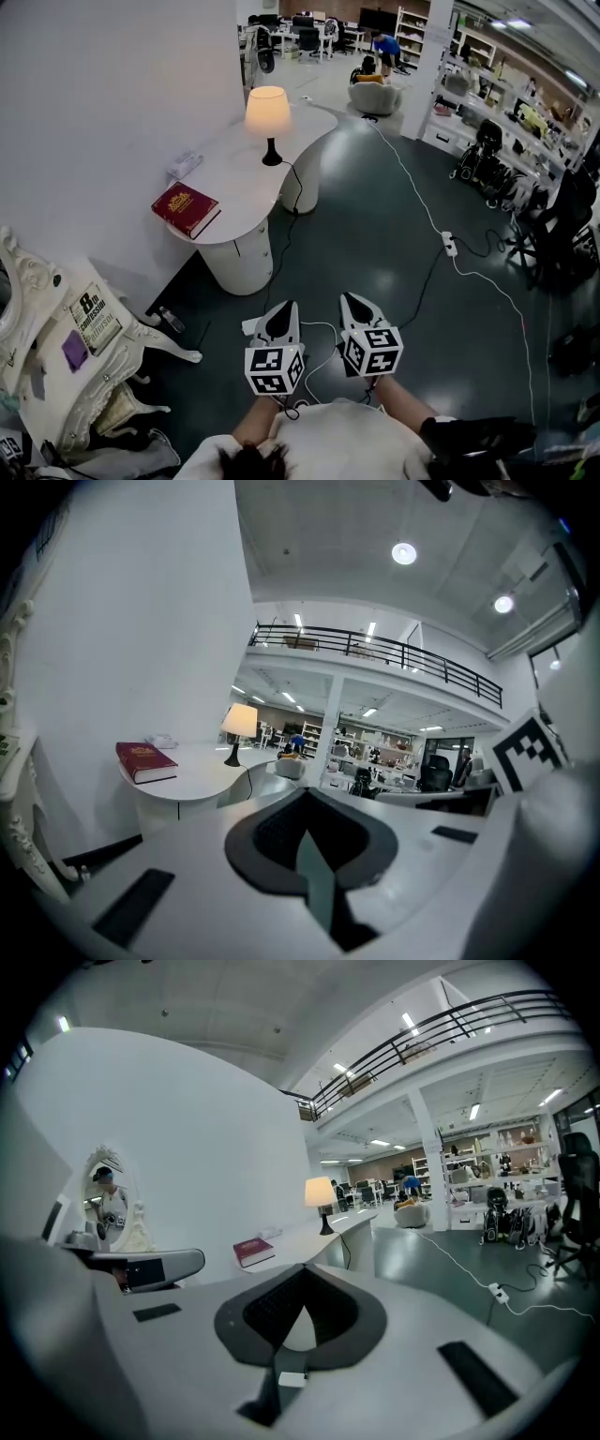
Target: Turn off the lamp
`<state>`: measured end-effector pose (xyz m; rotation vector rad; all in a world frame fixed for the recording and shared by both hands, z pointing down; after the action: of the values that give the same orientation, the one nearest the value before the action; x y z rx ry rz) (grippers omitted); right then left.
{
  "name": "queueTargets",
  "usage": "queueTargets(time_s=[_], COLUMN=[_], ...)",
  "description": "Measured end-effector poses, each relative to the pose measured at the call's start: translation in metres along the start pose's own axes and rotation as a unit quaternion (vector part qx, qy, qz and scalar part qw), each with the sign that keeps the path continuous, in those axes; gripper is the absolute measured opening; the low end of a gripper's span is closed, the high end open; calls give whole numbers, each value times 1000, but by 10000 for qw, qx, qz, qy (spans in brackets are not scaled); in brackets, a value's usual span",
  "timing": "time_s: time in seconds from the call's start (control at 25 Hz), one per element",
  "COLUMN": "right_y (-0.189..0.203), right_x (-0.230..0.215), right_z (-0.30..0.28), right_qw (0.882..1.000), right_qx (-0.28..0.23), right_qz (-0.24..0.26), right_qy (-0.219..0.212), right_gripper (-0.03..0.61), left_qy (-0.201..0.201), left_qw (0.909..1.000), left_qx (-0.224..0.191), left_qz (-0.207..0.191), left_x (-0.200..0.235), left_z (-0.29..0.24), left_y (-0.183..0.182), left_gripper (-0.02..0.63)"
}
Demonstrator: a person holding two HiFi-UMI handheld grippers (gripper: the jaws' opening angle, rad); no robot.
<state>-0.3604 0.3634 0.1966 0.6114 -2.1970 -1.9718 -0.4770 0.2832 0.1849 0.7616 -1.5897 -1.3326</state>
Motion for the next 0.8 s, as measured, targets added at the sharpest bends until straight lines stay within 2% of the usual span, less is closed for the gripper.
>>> queueTargets(time_s=[0.44,0.8], right_y=[6,7], right_x=[-22,-46], right_z=[-8,-56], right_qw=[9994,9995], right_qx=[137,209], right_qz=[-43,-206], right_qy=[304,71], right_gripper=[-2,-2], left_qy=[67,-216], left_qw=[9998,9996], left_qx=[144,160], left_qz=[115,118], left_x=[13,24], left_z=[-22,-64], left_y=[11,18], left_gripper=[9,9])
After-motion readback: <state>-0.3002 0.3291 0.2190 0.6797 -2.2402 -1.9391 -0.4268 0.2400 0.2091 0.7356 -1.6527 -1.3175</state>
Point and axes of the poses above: the fingertips, and each gripper's own axes: z backward along the fingers, x to its left, y out of its underside, the point moved 3 cm from there along z, backward along the fingers, and after that the axes turned 8 degrees about -x, right-handed, at the moved point
